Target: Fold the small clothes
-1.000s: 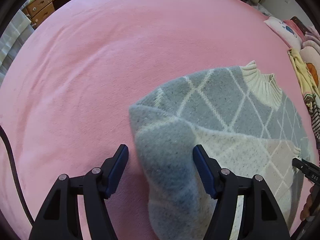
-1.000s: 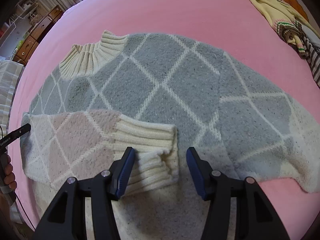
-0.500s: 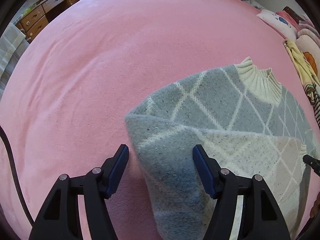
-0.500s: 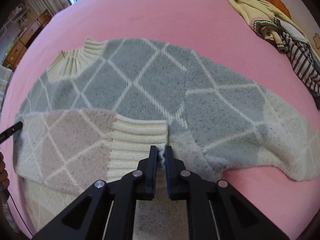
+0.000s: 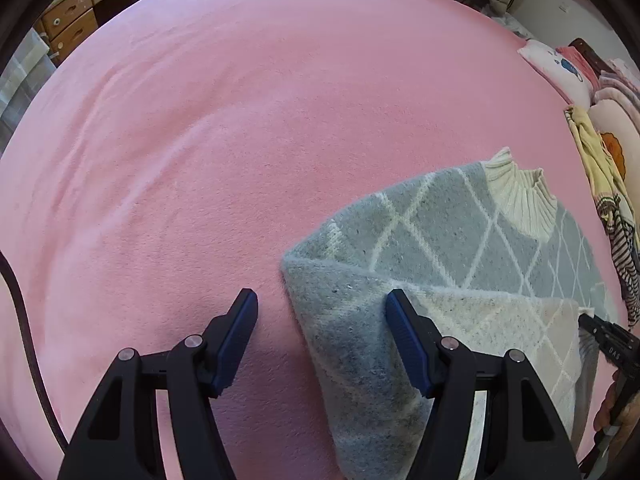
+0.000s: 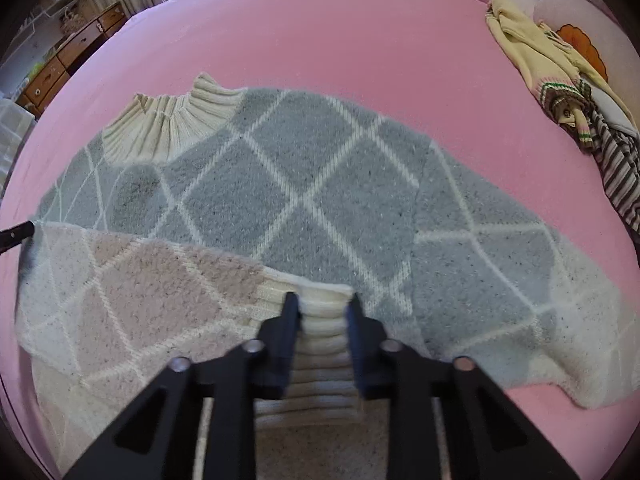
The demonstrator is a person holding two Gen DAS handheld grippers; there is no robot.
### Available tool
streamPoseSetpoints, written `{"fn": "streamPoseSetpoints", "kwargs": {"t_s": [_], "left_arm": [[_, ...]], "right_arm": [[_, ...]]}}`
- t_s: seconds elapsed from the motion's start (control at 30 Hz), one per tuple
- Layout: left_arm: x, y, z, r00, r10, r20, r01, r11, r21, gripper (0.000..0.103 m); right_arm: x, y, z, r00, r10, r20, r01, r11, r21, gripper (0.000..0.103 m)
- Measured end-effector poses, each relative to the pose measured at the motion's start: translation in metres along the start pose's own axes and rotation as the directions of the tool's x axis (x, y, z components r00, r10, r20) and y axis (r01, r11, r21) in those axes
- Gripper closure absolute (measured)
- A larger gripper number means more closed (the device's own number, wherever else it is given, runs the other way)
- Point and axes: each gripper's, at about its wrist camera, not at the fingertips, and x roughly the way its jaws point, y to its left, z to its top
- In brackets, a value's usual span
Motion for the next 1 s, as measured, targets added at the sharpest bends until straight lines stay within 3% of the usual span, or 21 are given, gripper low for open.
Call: {"fn": "streamPoseSetpoints", "kwargs": {"t_s": [0.3, 0.57, 0.77, 0.87, 0.9, 1.0], "left_arm": [[0.005, -0.009, -0.001, 1.000, -0.017, -0.012, 0.017, 0.999, 0.046, 0.038], [0.019, -0.017, 0.005, 1.000, -0.025, -0.019, 0.026, 0.998, 0.050, 0.041], [0.020, -0.021, 0.010, 1.000, -0.004, 0.008, 0.004, 0.998, 0.064, 0.042], [0.021, -0.029, 0.015, 0.999, 0.032, 0.032, -0.034, 0.997, 0.071, 0.054], [0.022, -0.029, 0.016, 0.998, 0.047, 0.041, -0.049, 0.996, 0.068, 0.064], [0.027, -0.027, 0.020, 0.993, 0.106, 0.053, -0.109, 0.993, 0.055, 0.075]], "right_arm": [[-0.032, -0.003, -0.002, 0.994, -0.047, 0.100, 0.046, 0.999, 0.014, 0.087], [-0.039, -0.006, -0.008, 0.994, -0.054, 0.091, 0.051, 0.998, 0.041, 0.087], [-0.058, -0.003, -0.006, 0.971, -0.124, 0.203, 0.116, 0.992, 0.049, 0.087], [-0.045, -0.006, -0.003, 0.969, -0.168, 0.183, 0.163, 0.986, 0.044, 0.087], [-0.036, -0.008, -0.003, 0.970, -0.178, 0.166, 0.172, 0.984, 0.046, 0.087], [-0.017, -0.009, -0.006, 0.970, -0.200, 0.136, 0.198, 0.980, 0.033, 0.087]]}}
